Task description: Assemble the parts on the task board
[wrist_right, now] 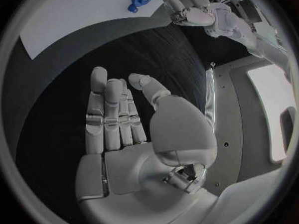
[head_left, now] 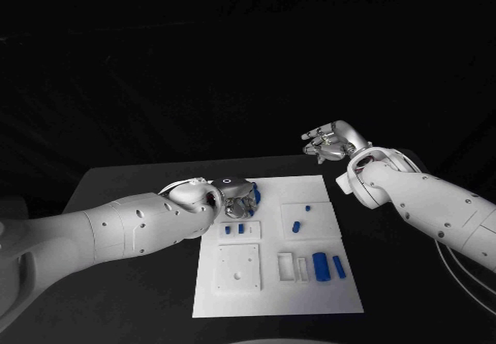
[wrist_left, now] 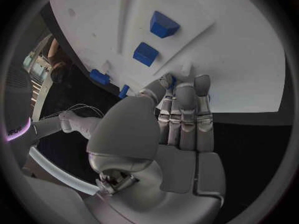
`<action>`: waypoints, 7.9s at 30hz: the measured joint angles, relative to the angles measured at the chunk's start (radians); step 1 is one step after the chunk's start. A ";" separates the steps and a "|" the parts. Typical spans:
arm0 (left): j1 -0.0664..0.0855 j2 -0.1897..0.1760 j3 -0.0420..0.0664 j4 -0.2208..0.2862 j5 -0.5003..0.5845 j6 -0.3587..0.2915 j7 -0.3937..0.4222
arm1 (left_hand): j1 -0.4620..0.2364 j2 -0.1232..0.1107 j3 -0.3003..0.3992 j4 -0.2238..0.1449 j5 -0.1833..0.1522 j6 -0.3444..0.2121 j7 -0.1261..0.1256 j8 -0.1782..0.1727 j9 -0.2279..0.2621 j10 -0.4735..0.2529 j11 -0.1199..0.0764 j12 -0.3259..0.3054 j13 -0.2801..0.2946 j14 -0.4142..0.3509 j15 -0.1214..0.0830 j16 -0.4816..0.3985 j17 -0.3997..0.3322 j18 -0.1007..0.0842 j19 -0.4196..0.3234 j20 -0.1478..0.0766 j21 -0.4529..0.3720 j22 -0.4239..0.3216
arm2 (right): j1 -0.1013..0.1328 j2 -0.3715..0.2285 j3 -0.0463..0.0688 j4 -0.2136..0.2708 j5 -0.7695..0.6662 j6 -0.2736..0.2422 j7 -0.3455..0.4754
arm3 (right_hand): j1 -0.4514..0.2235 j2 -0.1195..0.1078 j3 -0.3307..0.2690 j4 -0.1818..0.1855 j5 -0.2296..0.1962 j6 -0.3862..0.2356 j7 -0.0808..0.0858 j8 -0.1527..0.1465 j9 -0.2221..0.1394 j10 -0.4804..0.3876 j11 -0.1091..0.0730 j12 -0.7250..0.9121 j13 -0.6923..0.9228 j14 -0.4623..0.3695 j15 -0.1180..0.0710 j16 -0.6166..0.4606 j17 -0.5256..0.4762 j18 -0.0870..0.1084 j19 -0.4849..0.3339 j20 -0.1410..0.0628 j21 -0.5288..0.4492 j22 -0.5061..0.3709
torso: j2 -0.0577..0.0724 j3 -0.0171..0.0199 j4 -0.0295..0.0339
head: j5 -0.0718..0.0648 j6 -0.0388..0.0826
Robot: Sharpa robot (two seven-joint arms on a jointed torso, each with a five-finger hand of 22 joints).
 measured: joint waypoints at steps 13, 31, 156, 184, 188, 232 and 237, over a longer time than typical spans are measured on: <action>-0.001 -0.062 0.030 0.066 0.039 -0.015 0.000 | -0.004 0.003 -0.005 0.000 0.000 0.000 0.000 0.000 0.000 0.000 0.000 0.000 -0.001 0.004 0.004 0.000 0.001 0.000 0.000 0.000 0.005 0.000 | 0.000 0.000 0.000 -0.002 0.000 0.001 0.000 | 0.000 0.000 0.000 0.000 0.000 0.002 -0.001 0.000 0.000 0.000 0.000 0.000 0.000 -0.005 0.000 0.000 -0.001 0.000 -0.002 0.002 -0.001 0.003 | 0.000 0.0003 0.0016 | 0.002 0.008; 0.001 -0.163 0.043 0.145 0.086 -0.005 -0.007 | -0.008 -0.001 -0.005 0.000 0.006 -0.001 0.000 0.004 -0.001 0.000 0.000 0.000 0.000 0.004 0.004 -0.007 0.001 -0.007 -0.004 -0.004 0.005 0.000 | 0.000 -0.008 0.000 -0.007 0.000 0.003 0.000 | 0.000 0.000 0.000 0.000 0.000 -0.001 0.001 0.000 0.000 0.000 0.000 0.000 0.000 -0.009 -0.001 0.003 -0.004 0.000 -0.004 0.003 -0.002 0.006 | 0.000 -0.0007 0.0022 | 0.003 0.008; -0.003 -0.169 0.010 0.101 0.095 -0.004 -0.014 | 0.022 -0.110 0.040 -0.029 0.000 -0.153 0.018 0.001 -0.001 -0.119 0.043 0.000 -0.002 -0.013 0.027 -0.034 -0.007 0.024 -0.007 0.015 -0.010 0.000 | -0.020 -0.040 0.000 0.046 -0.013 0.077 -0.014 | -0.018 -0.007 0.064 0.000 -0.001 0.003 0.010 0.000 0.000 -0.023 0.031 -0.178 -0.017 0.003 0.010 0.033 -0.017 0.006 0.006 0.009 0.032 0.049 | 0.000 0.0000 -0.0003 | 0.000 0.007; -0.002 -0.171 0.013 0.129 0.120 -0.043 0.059 | 0.013 -0.111 0.022 -0.029 -0.005 -0.109 0.023 0.001 -0.001 -0.101 0.036 0.000 -0.002 -0.015 0.025 -0.034 -0.003 0.016 -0.015 0.007 -0.002 0.000 | -0.030 -0.041 0.000 0.049 -0.023 0.096 -0.022 | -0.019 -0.008 0.066 0.000 -0.001 0.004 0.008 0.000 0.000 -0.023 0.030 -0.181 -0.016 0.004 0.010 0.037 -0.018 0.009 0.004 0.010 0.035 0.049 | 0.000 0.0005 0.0000 | 0.002 0.008; -0.002 -0.168 0.013 0.127 0.120 -0.042 0.059 | 0.013 -0.111 0.020 -0.031 -0.005 -0.100 0.021 0.001 -0.001 -0.110 0.038 0.000 -0.002 -0.018 0.021 -0.030 -0.002 0.016 -0.015 0.007 -0.002 0.000 | -0.030 -0.041 0.000 0.049 -0.023 0.097 -0.022 | -0.019 -0.008 0.066 0.000 -0.001 0.004 0.007 0.000 0.000 -0.023 0.030 -0.181 -0.016 0.004 0.010 0.037 -0.018 0.009 0.004 0.010 0.035 0.049 | 0.000 0.0005 -0.0001 | 0.002 0.008; -0.002 -0.169 0.013 0.125 0.114 -0.015 0.060 | 0.009 -0.088 0.023 -0.035 -0.004 -0.046 0.010 0.001 -0.001 -0.117 0.038 0.000 -0.002 -0.022 0.018 -0.023 -0.001 0.015 -0.022 0.007 0.013 0.000 | -0.031 -0.038 0.000 0.039 -0.024 0.099 -0.023 | -0.019 -0.008 0.066 0.000 -0.001 0.005 0.006 0.000 0.000 -0.023 0.030 -0.185 -0.016 0.004 0.010 0.038 -0.019 0.012 0.002 0.012 0.039 0.041 | 0.000 0.0000 0.0004 | -0.002 0.003; -0.002 -0.172 0.013 0.126 0.114 -0.015 0.061 | 0.006 -0.086 0.023 -0.039 -0.004 -0.043 0.007 0.000 -0.001 -0.117 0.038 0.000 -0.002 -0.022 0.018 -0.023 -0.001 0.015 -0.022 0.007 0.013 0.000 | -0.031 -0.038 0.000 0.037 -0.024 0.099 -0.023 | -0.019 -0.008 0.066 0.000 -0.001 0.005 0.006 0.000 0.000 -0.023 0.030 -0.185 -0.016 0.004 0.010 0.038 -0.020 0.012 0.002 0.012 0.043 0.037 | 0.000 0.0000 0.0004 | -0.002 0.002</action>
